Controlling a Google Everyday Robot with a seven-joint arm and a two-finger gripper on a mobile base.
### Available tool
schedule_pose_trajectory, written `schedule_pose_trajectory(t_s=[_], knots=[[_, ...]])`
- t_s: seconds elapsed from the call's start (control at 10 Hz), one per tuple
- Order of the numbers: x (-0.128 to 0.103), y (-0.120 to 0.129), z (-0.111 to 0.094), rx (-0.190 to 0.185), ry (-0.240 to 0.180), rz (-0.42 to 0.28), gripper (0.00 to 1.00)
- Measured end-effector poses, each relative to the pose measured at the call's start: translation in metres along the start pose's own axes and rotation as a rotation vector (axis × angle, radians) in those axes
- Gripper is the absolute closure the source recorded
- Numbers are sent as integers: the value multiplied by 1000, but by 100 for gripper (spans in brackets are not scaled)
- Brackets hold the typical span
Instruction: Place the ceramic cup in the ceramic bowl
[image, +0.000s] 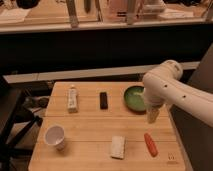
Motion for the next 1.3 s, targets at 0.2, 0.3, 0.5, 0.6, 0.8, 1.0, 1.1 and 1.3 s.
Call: schedule_pose_trajectory(t_s=[0.2,0.3,0.5,0.6,0.8,1.0,1.1,1.3], knots=[[-18,-1,-4,11,8,-40,20],[-34,-3,-6,17,11,-64,20],[-68,-6,-10,34,18,-122,20],[-82,-7,-11,44,19,-152,20],[-104,-7,-12,58,13,-184,20],[-130,-8,-12,74,6,-232,20],[-139,-7,-12,82,3,-255,20],[-166,-8,-12,102,-12,-304,20]])
